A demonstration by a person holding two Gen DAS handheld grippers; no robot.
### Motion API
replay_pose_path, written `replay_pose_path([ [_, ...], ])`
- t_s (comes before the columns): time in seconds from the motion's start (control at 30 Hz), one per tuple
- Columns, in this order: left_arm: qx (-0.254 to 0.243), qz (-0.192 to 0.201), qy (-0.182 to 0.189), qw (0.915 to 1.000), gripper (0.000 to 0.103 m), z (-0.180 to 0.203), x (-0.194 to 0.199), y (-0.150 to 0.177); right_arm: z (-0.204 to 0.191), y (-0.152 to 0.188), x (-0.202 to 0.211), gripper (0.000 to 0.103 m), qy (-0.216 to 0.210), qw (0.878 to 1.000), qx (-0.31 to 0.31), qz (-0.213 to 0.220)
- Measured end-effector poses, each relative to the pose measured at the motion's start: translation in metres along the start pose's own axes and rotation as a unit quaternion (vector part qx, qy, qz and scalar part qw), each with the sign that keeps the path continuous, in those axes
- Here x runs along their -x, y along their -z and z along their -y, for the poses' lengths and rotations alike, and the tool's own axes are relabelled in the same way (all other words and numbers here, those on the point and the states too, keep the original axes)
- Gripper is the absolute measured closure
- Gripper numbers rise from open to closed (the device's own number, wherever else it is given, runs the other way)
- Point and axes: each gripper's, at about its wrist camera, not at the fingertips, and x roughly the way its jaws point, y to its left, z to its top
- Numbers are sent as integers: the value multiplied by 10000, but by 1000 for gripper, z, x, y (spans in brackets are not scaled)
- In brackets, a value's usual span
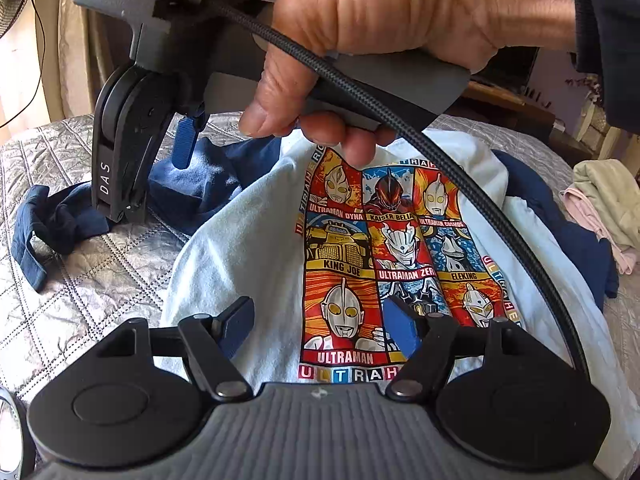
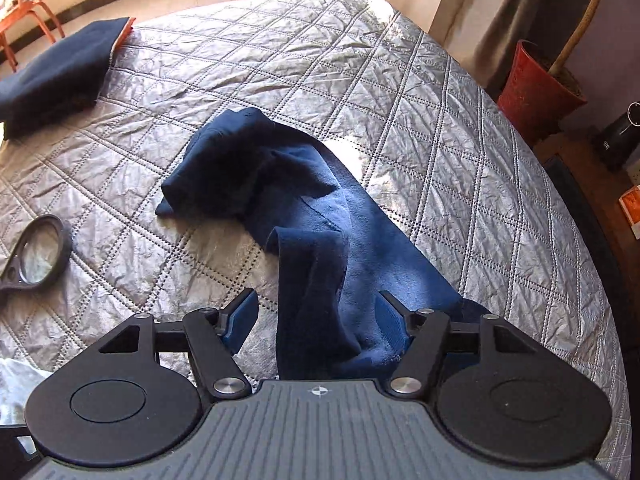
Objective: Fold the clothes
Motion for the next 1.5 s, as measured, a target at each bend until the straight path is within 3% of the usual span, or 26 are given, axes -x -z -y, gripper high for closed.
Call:
replay_pose_path([
  [0.07, -49, -52, 40, 10000, 35, 3, -2, 2, 3, -3, -8, 51, 186, 9998, -53, -32],
  [0.1, -81, -92, 42, 9999, 35, 5, -3, 3, 5, -6, -10, 67, 221, 9997, -144, 1],
  [0.13, -118, -147, 23, 9998, 36, 5, -6, 4, 6, -8, -9, 94, 269, 9994, -214, 44],
  [0.33, -192, -289, -274, 9990, 37, -1, -9, 8, -11, -51, 30, 97, 389, 9922, -305, 1143],
  [0.53, -191, -347, -344, 9986, 32, -1, -13, 10, -35, -86, 65, 98, 305, 9654, -601, 2518],
  [0.57, -192, -351, -354, 9986, 31, -1, -13, 11, -38, -91, 65, 97, 323, 9640, -574, 2576],
  [0.6, -194, -355, -364, 9985, 31, 0, -14, 11, -40, -95, 63, 88, 284, 9643, -539, 2578],
  [0.63, -196, -359, -374, 9985, 30, 0, -14, 12, -39, -99, 59, 67, 10, 9691, -507, 2414],
  [0.67, -221, -358, -386, 9984, 30, 1, -14, 13, -35, -102, 52, 52, -317, 9751, -486, 2143],
  [0.7, -275, -353, -399, 9982, 30, 2, -14, 14, -34, -99, 50, 40, -250, 9769, -457, 2071],
  [0.73, -310, -349, -407, 9981, 29, 3, -12, 14, -28, -91, 54, 42, -102, 9750, -543, 2153],
  [0.83, -256, -376, -365, 9983, 29, 1, -11, 11, 38, -48, 76, 37, -560, 9522, -1960, 2274],
  [0.9, -231, -381, -352, 9984, 28, 1, -10, 8, 85, -4, 85, 24, -218, 9463, -2547, 1979],
  [1.03, -182, -364, -382, 9984, 28, 3, -10, 4, 161, 84, 85, 25, 719, 9342, -3323, 1081],
  [1.13, -97, -323, -366, 9988, 29, 2, -10, 2, 182, 138, 64, 29, 981, 9302, -3515, 382],
  [1.27, 88, -241, -313, 9992, 30, -2, -8, 2, 175, 176, 38, 31, 625, 9273, -3681, 249],
  [1.3, 106, -214, -319, 9992, 30, -2, -8, 1, 173, 179, 32, 33, 660, 9273, -3680, 210],
  [1.37, 131, -153, -332, 9992, 31, -2, -7, 0, 169, 180, 25, 83, 759, 9308, -3574, 118],
  [1.4, 145, -123, -341, 9992, 31, -2, -7, -1, 167, 179, 23, 97, 802, 9336, -3491, 109],
  [1.43, 164, -91, -353, 9992, 31, -2, -7, -2, 166, 178, 24, 96, 888, 9344, -3443, 211],
  [1.5, 206, -29, -375, 9991, 31, -2, -6, -3, 175, 175, 37, 96, 1274, 9208, -3614, 731],
])
